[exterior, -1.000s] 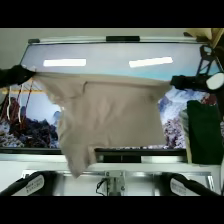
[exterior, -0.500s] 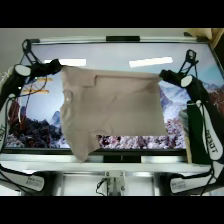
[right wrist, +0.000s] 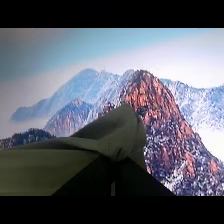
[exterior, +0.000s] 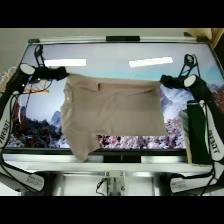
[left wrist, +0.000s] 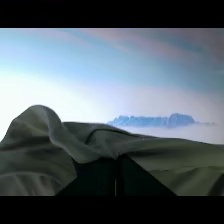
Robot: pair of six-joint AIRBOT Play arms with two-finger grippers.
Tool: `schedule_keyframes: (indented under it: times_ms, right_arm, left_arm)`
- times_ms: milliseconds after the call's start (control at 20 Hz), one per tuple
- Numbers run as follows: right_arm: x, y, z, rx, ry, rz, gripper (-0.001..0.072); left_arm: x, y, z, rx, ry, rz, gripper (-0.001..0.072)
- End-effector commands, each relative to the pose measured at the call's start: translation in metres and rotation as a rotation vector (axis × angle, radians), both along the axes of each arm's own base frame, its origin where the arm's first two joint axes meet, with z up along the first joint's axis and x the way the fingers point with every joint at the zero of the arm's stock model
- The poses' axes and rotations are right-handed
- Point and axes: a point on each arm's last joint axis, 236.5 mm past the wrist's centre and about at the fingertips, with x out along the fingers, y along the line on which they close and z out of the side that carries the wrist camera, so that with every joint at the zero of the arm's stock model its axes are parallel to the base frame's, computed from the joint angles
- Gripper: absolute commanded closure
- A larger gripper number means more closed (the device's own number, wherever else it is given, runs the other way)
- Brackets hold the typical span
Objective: Fold the shirts.
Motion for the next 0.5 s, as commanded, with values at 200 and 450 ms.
schedule_keyframes:
  times_ms: [200, 450]
  right_arm:
    - [-0.065, 0.018, -0.070, 0.066, 0.364, 0.087, 0.0639]
    - [-0.068, 0.019, -0.077, 0.075, 0.391, 0.074, 0.0639]
  left_arm:
    - [-0.079, -0.011, -0.064, -0.072, 0.414, -0.159, 0.0675]
    - [-0.082, -0.019, -0.081, -0.076, 0.457, -0.162, 0.0675]
